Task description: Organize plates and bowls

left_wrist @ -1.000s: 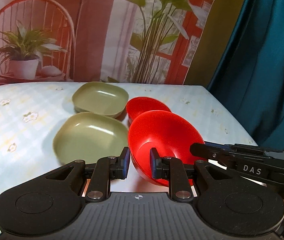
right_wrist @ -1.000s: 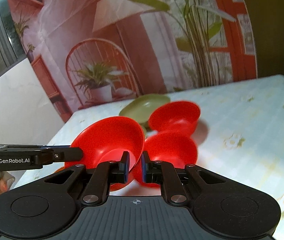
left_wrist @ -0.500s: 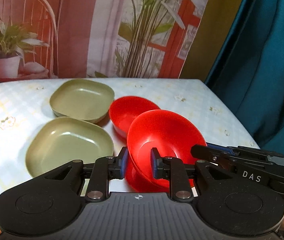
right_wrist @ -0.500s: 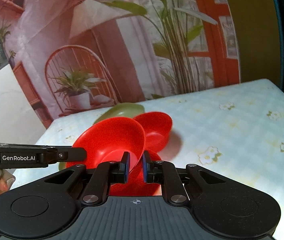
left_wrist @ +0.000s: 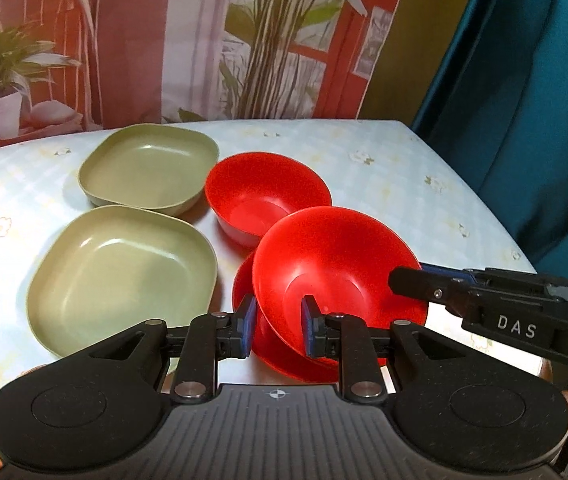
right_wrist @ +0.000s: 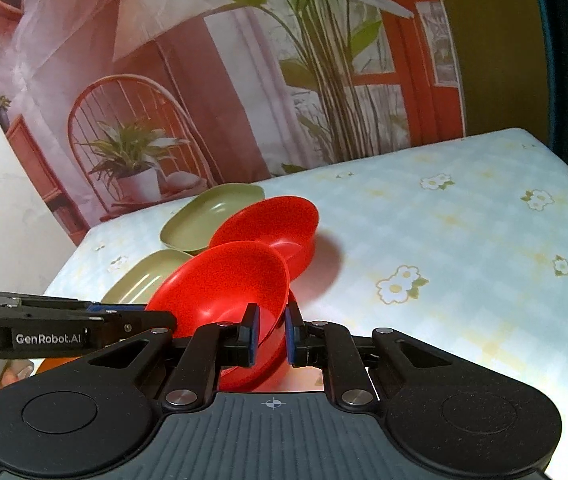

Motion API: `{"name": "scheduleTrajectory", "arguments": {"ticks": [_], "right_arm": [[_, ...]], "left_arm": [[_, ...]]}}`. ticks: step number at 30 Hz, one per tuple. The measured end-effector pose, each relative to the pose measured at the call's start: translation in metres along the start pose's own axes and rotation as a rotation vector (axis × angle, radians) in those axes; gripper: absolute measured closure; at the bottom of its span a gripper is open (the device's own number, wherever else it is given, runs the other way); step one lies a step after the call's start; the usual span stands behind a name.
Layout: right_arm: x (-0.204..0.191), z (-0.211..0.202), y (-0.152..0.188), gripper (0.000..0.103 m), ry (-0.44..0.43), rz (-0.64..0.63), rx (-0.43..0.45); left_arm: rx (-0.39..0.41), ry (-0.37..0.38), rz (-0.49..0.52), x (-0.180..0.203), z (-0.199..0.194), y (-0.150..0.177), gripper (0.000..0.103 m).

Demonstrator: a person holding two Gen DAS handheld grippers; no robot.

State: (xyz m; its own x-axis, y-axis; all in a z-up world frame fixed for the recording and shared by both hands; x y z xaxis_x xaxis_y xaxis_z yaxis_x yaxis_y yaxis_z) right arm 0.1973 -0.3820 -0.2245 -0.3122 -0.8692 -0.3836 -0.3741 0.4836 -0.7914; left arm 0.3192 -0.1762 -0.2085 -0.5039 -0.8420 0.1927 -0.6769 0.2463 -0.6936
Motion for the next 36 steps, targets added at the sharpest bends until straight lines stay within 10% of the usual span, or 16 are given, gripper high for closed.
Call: {"name": "scheduleTrajectory", "arguments": {"ticks": [36], "right_arm": [[-0.003, 0.012, -0.013, 0.079, 0.029, -0.077, -0.049]], "left_arm": [[0.036, -0.019, 0.014, -0.014, 0.006, -0.009, 0.070]]}}
Point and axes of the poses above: each gripper's, at about its wrist camera, not at the fingertips, and z roughly the way its jaws point, x to its right, y to its underside, the point moved 7 cm from there along z, roughly the way its jaws point, and after that the axes turned 5 degrees about x, right-handed, at the moved point
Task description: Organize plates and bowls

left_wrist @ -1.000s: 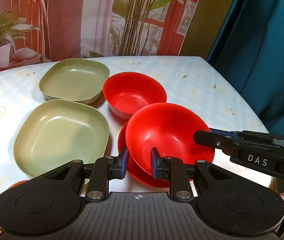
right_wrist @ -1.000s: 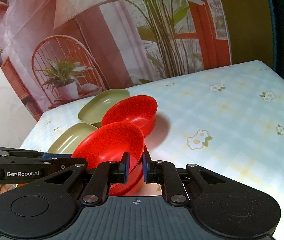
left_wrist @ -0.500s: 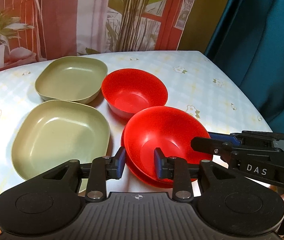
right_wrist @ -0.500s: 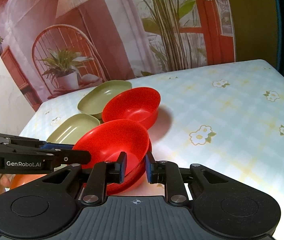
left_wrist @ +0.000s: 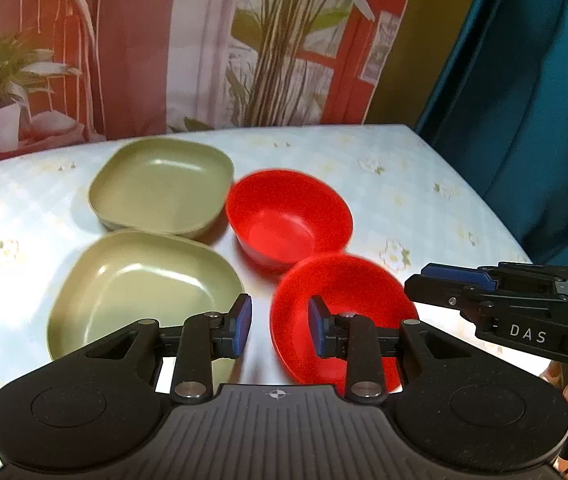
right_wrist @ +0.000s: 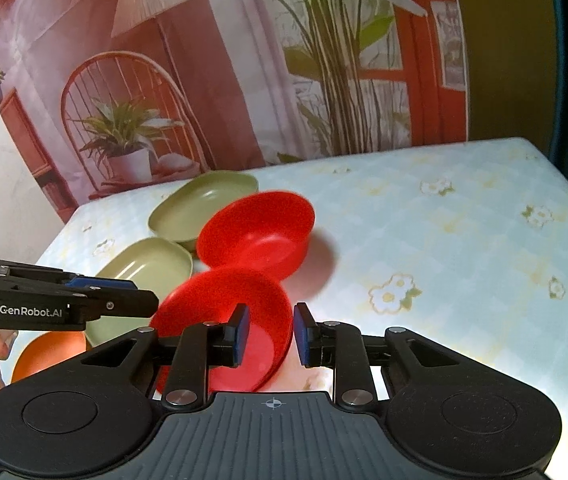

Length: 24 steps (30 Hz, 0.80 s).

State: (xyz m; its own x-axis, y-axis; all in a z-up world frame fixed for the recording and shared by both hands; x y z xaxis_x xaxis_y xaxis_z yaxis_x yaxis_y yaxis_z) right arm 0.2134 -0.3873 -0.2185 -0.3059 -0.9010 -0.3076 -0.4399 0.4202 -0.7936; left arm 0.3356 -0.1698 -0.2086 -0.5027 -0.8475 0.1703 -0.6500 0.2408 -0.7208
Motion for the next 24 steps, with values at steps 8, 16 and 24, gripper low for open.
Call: {"name": "scheduleTrajectory", "arguments": {"ticks": [8, 16, 24], "right_arm": [[-0.001, 0.016, -0.038, 0.079, -0.019, -0.040, 0.037], [0.011, 0.045, -0.055, 0.079, 0.003, -0.007, 0.055], [0.023, 0.071, -0.046, 0.079, 0.012, 0.063, 0.029]], "left_arm": [[0.059, -0.023, -0.046, -0.012, 0.005, -0.035, 0.070], [0.088, -0.049, -0.073, -0.019, 0.034, -0.059, 0.070], [0.029, -0.062, -0.041, -0.022, 0.063, -0.048, 0.070]]}}
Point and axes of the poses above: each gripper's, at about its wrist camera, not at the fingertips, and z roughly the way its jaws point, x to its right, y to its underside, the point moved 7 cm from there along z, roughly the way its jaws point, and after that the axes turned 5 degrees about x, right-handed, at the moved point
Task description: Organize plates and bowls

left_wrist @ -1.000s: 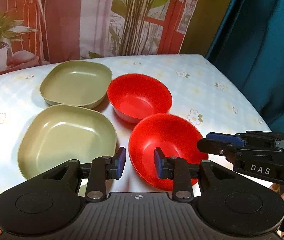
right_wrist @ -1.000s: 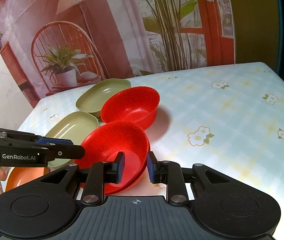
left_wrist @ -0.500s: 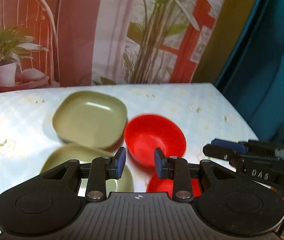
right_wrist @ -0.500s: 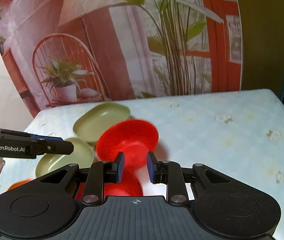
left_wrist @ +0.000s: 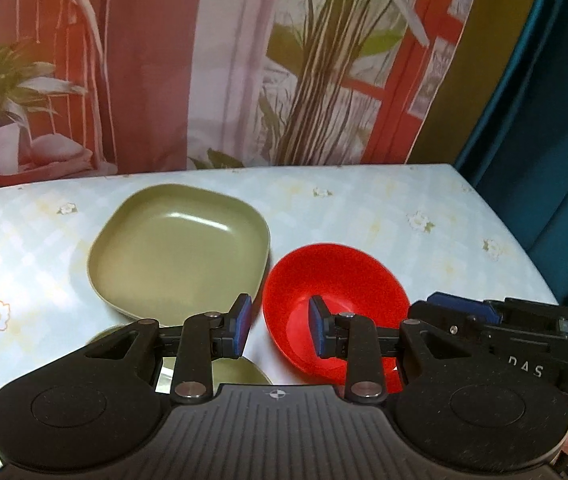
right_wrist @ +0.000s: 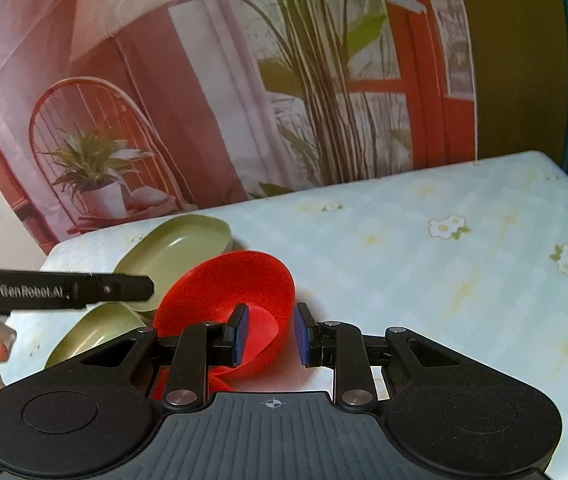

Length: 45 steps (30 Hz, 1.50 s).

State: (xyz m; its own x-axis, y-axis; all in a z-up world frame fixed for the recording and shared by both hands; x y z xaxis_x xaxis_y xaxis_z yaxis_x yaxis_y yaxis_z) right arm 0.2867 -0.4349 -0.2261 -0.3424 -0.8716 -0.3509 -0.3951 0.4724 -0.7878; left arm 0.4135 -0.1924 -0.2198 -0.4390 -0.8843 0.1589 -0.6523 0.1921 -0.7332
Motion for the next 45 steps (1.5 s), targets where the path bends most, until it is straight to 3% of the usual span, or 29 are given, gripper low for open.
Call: {"name": "scheduleTrajectory", "arguments": {"ticks": [14, 19, 22, 29, 45], "right_arm": [[0.004, 0.022, 0.011, 0.080, -0.016, 0.058, -0.040], [0.005, 0.025, 0.013, 0.081, -0.018, 0.067, -0.047], [0.006, 0.026, 0.013, 0.086, -0.019, 0.072, -0.049], [0.006, 0.024, 0.011, 0.093, -0.023, 0.083, -0.031], [-0.009, -0.006, -0.010, 0.093, -0.045, 0.066, 0.048]], "left_arm": [[-0.063, 0.038, 0.020, 0.004, 0.022, 0.013, 0.070], [-0.093, 0.045, -0.024, 0.000, 0.024, 0.019, 0.071], [-0.097, 0.046, -0.027, -0.002, 0.025, 0.021, 0.082], [-0.051, 0.028, -0.023, 0.000, 0.016, 0.014, 0.087], [0.034, 0.014, 0.020, 0.015, -0.027, 0.003, 0.087]]}}
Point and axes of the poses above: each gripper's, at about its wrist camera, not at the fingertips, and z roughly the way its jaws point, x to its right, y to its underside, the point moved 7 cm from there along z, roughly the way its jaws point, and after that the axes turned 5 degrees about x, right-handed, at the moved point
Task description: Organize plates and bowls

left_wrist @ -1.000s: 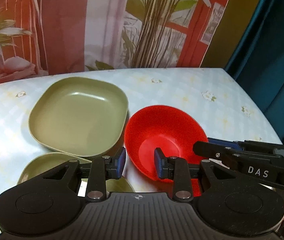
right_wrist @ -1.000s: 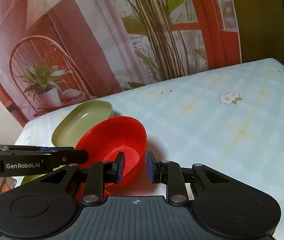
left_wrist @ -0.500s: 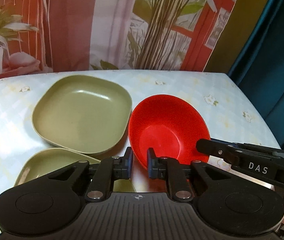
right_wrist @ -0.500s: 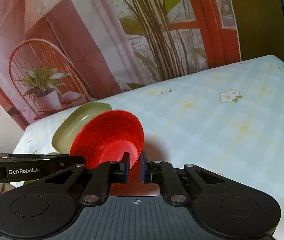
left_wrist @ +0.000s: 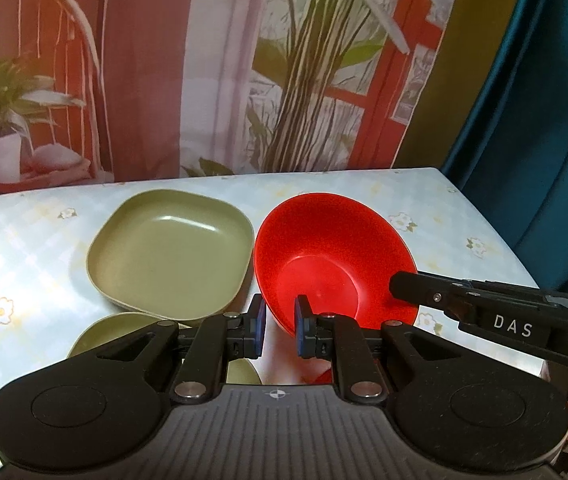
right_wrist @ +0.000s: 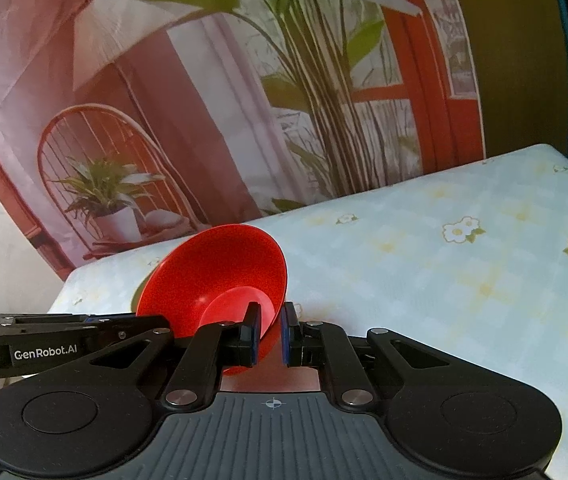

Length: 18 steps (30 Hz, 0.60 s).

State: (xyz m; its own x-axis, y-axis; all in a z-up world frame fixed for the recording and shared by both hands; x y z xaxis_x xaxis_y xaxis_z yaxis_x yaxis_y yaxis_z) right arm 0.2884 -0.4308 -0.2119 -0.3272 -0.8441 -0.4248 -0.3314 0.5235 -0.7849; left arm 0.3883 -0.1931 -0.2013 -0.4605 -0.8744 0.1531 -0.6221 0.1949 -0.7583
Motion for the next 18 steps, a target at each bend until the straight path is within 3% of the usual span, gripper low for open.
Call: {"name": "scheduleTrajectory", "arguments": {"ticks": [18], "right_arm": [[-0.015, -0.063, 0.026, 0.093, 0.007, -0.026, 0.002]], "left_arm": [[0.006, 0.015, 0.027, 0.025, -0.050, 0.033, 0.086]]}}
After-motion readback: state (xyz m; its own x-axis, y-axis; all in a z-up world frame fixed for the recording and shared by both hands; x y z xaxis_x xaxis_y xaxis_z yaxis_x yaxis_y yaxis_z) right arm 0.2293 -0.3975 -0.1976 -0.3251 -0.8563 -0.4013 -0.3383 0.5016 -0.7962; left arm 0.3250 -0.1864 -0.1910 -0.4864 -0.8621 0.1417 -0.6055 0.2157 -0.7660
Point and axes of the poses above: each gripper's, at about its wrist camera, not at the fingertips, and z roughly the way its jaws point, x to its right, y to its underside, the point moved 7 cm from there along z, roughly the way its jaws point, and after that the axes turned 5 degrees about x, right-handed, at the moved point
